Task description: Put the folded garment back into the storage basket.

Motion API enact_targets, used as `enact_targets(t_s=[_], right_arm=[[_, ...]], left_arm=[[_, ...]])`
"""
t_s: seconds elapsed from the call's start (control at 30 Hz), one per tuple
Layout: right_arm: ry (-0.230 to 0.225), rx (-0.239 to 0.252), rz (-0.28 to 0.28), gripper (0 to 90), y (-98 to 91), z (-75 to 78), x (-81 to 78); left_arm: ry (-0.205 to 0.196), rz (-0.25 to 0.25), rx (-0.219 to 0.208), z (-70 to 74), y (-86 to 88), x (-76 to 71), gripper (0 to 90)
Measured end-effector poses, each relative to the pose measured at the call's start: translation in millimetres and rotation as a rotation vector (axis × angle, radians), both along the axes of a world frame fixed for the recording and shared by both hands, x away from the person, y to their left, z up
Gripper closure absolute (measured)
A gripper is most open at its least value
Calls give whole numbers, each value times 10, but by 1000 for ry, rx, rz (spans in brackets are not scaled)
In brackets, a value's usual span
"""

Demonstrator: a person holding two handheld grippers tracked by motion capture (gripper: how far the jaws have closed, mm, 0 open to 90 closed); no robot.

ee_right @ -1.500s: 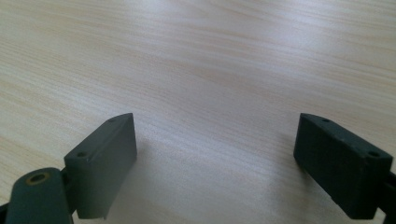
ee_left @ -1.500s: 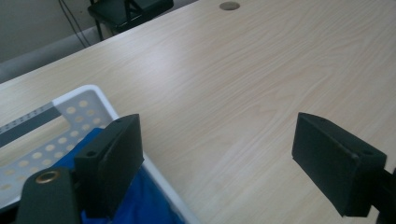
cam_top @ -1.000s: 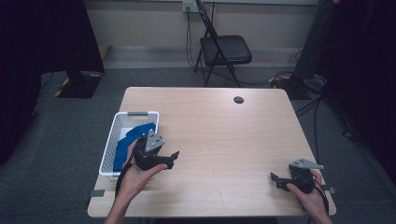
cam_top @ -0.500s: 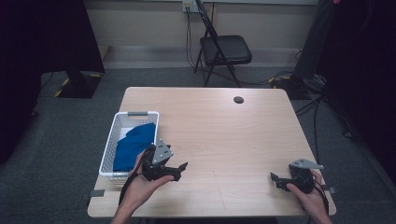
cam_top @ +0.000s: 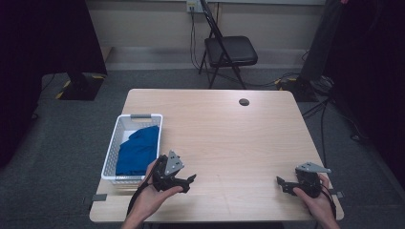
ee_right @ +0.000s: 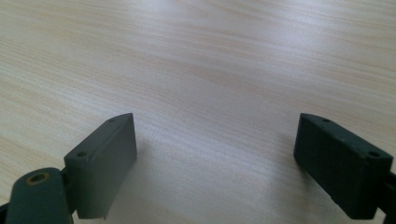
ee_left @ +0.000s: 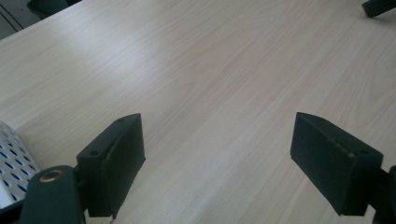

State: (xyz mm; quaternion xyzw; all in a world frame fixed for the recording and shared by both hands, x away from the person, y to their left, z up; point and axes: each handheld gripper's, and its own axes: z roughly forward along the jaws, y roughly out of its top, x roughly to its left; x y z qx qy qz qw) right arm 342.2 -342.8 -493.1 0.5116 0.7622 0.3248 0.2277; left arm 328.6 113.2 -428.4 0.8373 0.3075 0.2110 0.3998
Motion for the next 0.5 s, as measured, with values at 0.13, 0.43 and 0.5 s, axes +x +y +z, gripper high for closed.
enact_targets(t_s=[0.13, 0.43, 0.5], right_arm=[[0, 0, 0, 121, 0, 0, 0], [0, 0, 0, 121, 0, 0, 0], [0, 0, 0, 121, 0, 0, 0]], left_arm=[[12, -8, 8, -77, -53, -10, 163], [40, -31, -4, -215, -151, -30, 162], [48, -32, -12, -243, -163, -39, 162]])
